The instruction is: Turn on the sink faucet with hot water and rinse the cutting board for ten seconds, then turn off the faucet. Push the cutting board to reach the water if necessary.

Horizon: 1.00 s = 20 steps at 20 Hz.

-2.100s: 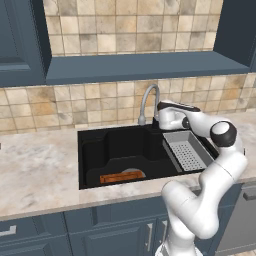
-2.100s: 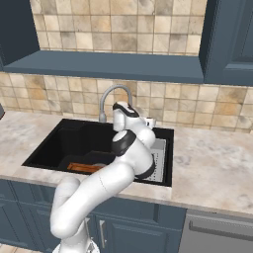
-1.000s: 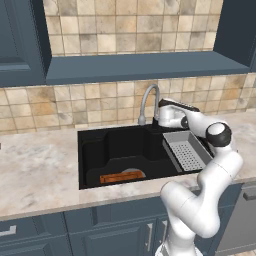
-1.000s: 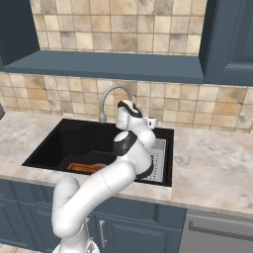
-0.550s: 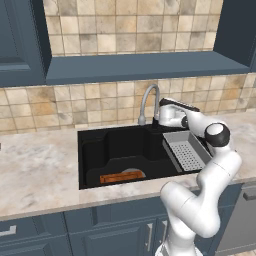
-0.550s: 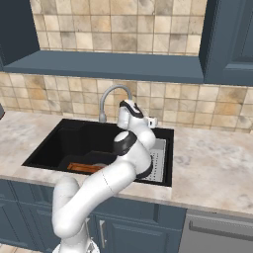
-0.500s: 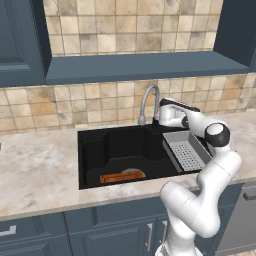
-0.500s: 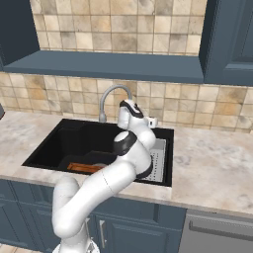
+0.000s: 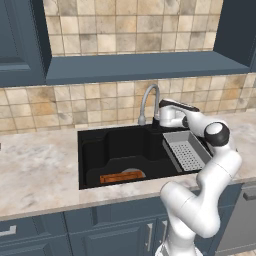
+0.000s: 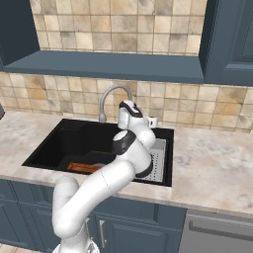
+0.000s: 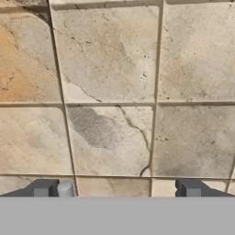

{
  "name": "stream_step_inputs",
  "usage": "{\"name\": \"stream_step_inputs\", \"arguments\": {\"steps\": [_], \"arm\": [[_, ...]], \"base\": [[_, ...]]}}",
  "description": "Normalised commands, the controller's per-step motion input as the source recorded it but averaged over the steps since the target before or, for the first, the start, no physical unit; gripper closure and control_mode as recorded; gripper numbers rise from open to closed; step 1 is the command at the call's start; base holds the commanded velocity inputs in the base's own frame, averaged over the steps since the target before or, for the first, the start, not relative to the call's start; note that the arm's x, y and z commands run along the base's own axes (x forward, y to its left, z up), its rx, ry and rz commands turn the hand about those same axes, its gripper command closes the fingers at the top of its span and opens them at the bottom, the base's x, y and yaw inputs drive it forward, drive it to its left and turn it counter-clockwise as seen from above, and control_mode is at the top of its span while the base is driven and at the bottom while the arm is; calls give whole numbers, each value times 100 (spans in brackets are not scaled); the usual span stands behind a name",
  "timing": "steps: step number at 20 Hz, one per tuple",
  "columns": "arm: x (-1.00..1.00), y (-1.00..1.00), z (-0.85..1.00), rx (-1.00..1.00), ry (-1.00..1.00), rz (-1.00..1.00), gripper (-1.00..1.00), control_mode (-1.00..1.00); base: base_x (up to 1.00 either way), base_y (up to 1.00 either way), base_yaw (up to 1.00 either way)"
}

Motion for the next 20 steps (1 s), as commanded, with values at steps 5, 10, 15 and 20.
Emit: {"name": "stream_step_inputs", "arguments": {"steps": [5,10,15,20], "arm": [[0,0,-2,0,0,0,-100,-100],[2,0,-7,0,-2,0,-100,-100],[3,0,-8,0,-2,0,-100,-100],[5,0,-6,0,0,0,-100,-100]], "base": [[0,0,0],[0,0,0],[0,0,0],[0,0,0]]}}
